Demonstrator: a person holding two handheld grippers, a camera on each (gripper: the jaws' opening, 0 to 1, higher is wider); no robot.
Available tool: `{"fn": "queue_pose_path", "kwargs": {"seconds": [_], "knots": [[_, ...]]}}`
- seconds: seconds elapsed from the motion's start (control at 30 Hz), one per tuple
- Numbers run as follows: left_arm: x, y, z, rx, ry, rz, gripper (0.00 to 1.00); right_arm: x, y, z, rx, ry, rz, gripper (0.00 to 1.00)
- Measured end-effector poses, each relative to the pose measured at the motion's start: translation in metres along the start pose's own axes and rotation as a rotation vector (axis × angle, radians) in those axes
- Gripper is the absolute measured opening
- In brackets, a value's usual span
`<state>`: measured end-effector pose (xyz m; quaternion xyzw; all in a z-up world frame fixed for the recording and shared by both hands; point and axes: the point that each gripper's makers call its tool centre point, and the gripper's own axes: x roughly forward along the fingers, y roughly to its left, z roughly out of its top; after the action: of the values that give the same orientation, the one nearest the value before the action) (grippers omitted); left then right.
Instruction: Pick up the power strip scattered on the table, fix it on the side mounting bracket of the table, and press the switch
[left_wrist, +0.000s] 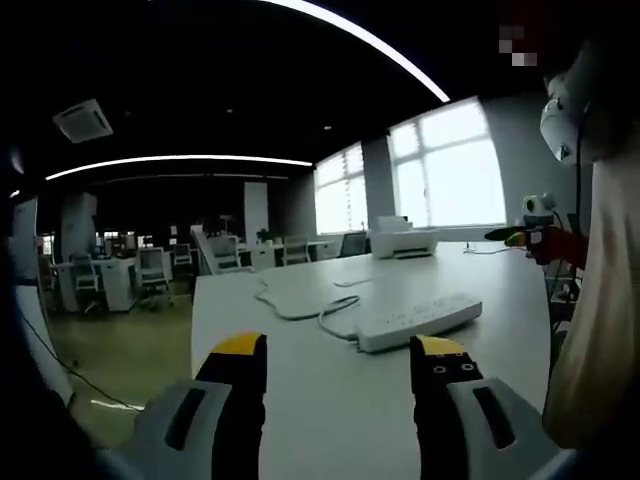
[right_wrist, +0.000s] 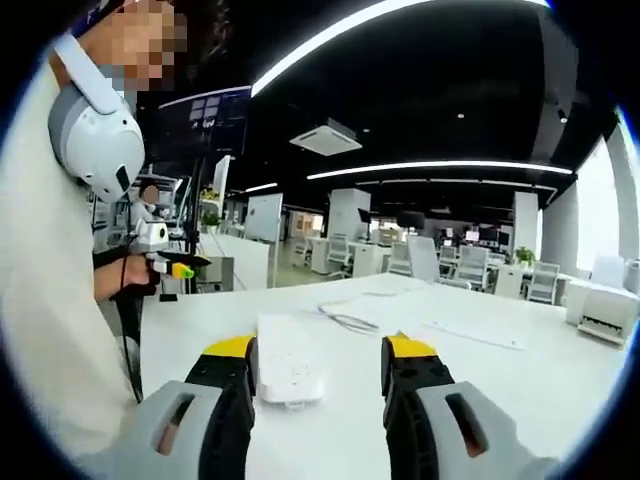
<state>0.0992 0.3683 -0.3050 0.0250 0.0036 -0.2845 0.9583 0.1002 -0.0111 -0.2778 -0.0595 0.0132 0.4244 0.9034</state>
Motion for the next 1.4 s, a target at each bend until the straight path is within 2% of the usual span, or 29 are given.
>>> {"fn": "queue_pose_path", "kwargs": {"seconds": [0.17, 0.43, 1.4], "knots": [[-0.001, 0.001, -0.001, -0.001, 0.004, -0.002, 0.62, 0.007, 0.009, -0.003, -0.015, 0.014, 0.036, 0.52], [0.002, -0.002, -0.005, 0.000, 0.016, -0.009, 0.62, 0.014, 0.009, -0.015, -0.020, 0.048, 0.051, 0.56], [0.008, -0.006, -0.010, 0.002, 0.034, -0.008, 0.62, 0.046, 0.022, -0.044, -0.008, 0.099, 0.103, 0.57]]}}
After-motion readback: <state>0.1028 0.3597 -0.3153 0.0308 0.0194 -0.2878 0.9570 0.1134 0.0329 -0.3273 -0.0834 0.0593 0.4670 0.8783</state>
